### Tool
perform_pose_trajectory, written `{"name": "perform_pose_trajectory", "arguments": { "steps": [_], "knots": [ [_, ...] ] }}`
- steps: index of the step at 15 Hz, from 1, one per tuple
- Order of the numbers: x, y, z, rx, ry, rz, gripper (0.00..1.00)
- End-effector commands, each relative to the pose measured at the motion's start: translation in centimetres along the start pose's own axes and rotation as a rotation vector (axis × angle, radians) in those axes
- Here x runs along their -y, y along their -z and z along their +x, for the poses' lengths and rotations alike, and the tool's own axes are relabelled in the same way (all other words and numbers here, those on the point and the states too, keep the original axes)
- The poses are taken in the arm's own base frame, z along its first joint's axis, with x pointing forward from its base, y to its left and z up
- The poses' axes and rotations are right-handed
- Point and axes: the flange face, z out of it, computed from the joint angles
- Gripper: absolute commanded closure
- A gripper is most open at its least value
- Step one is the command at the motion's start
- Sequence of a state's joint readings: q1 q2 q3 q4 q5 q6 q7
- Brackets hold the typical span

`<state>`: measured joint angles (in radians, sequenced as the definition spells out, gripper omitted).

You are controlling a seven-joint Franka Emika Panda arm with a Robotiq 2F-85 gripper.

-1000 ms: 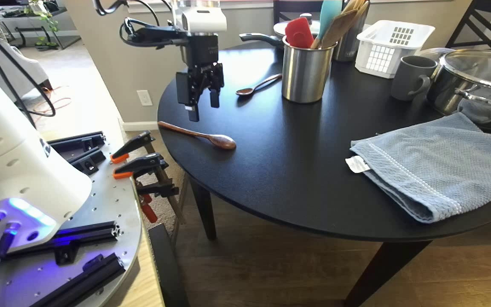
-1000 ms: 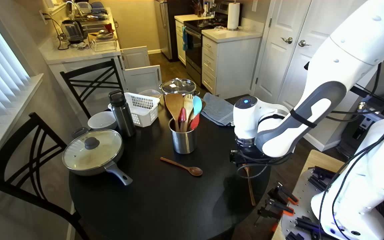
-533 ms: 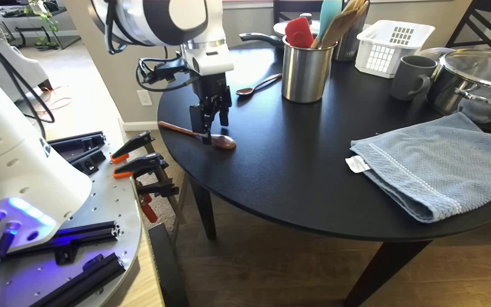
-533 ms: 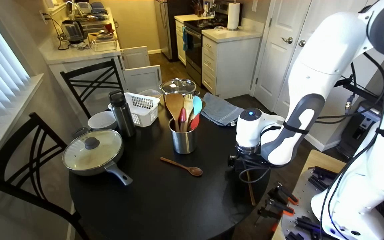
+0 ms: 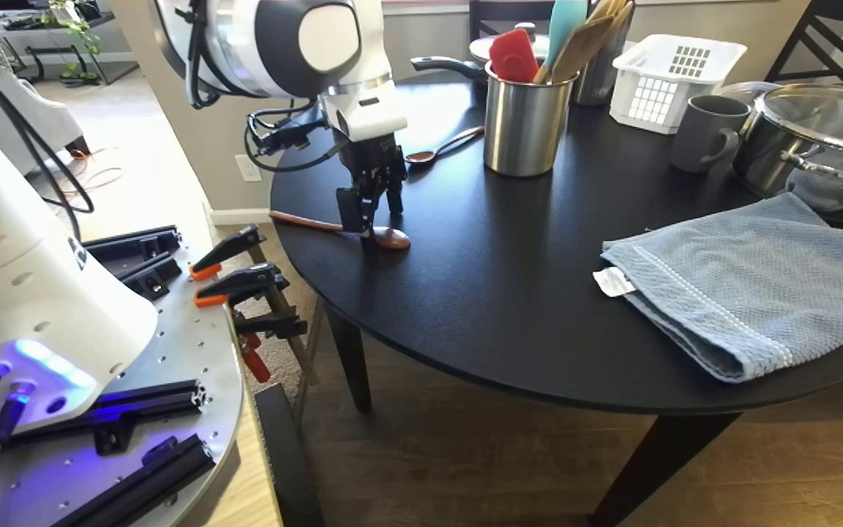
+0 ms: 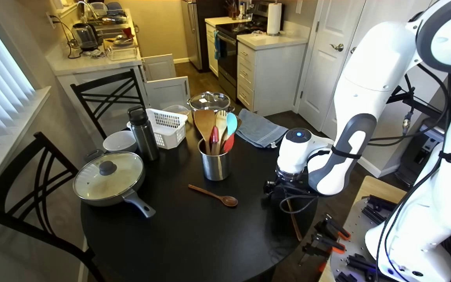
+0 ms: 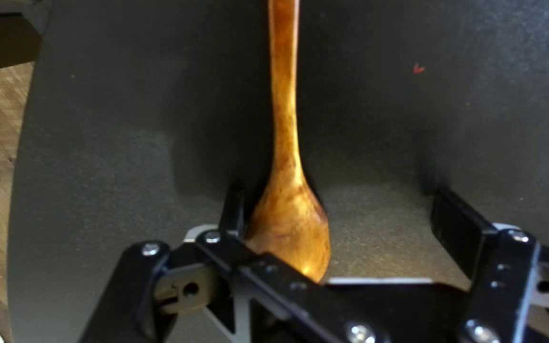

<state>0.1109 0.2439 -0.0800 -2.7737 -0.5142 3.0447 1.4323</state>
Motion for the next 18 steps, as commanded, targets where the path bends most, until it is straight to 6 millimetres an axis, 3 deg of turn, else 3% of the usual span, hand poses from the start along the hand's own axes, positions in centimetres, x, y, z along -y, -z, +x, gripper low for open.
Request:
{"name": "perform_pose_trajectory", "arguments": {
  "steps": [1, 7, 12, 18],
  "knots": [
    [0.9, -0.3, -1.0, 0.010, -0.016, 0.088, 0.00],
    [3.4, 0.1, -2.2, 0.015, 0.046, 0.239, 0.00],
    [3.8, -0.3, -6.3, 0.114, 0.310, 0.282, 0.00],
    [2.6, -1.6, -5.3, 0.150, 0.612, 0.264, 0.00]
  ]
}}
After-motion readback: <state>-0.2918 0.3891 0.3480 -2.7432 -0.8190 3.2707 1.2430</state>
